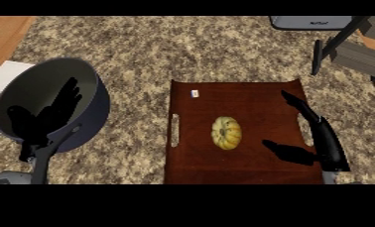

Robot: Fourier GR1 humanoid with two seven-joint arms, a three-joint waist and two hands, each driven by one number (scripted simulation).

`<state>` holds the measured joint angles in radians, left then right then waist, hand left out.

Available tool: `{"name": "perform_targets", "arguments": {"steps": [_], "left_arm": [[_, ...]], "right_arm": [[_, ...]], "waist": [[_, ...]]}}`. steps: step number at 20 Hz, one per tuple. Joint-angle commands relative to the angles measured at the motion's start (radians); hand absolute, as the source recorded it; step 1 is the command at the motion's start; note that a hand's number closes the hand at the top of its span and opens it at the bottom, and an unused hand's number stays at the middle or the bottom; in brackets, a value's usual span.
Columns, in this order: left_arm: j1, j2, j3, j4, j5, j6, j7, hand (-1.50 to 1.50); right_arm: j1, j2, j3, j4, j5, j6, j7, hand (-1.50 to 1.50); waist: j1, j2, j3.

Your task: Pick the squash from the tray and place it in the tiered basket

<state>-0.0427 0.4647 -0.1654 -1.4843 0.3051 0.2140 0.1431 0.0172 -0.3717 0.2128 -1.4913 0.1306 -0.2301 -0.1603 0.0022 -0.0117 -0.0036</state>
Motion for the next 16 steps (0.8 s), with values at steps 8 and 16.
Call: {"name": "perform_targets", "arguments": {"steps": [8,16], "left_arm": [[0.111,0.077,0.02,0.051,0.005,-0.056,-0.012,0.0],[0.08,0.056,0.027,0.107,0.011,-0.068,-0.028,0.0]], "right_arm": [[-0.093,-0.128,0.277,-0.211,0.307,0.223,0.652,-1.5],[-0.356,0.062,0.331,-0.31,0.281,0.417,1.156,-1.5]], "waist": [[0.029,0.006,-0.005],[0.009,0.011,0.001]]}}
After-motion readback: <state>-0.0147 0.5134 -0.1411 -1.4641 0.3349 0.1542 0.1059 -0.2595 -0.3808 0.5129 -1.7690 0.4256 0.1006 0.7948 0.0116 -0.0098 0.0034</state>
